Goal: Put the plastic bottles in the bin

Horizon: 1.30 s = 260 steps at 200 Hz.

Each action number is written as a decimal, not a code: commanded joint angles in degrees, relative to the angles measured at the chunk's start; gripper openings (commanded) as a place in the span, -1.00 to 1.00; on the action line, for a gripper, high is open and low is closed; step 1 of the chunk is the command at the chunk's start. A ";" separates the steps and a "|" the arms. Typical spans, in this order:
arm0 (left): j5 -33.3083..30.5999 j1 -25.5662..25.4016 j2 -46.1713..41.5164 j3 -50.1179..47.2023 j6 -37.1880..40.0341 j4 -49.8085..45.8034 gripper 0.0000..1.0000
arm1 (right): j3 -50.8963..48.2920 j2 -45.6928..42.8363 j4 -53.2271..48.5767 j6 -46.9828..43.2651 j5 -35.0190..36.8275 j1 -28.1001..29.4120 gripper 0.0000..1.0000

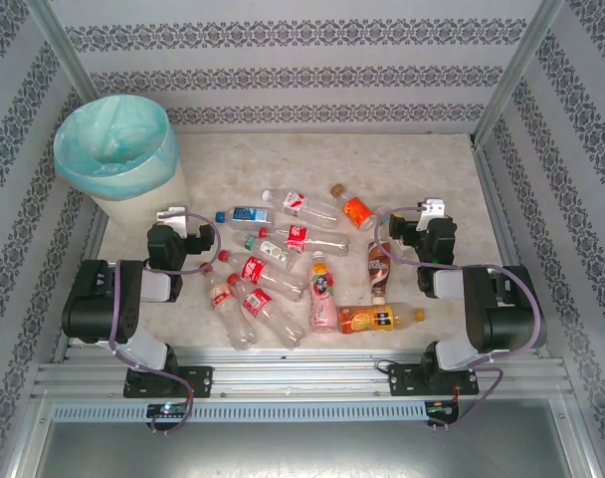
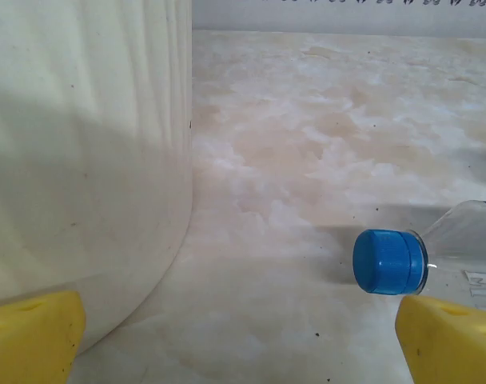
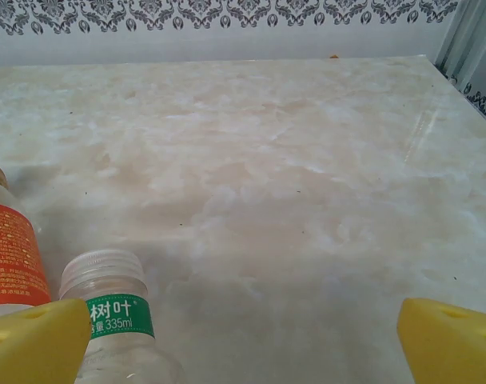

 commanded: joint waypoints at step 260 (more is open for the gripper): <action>1.77 -0.21 -9.04 -5.08 1.18 3.45 1.00 | 1.18 -4.73 -4.74 -1.11 1.13 1.15 0.96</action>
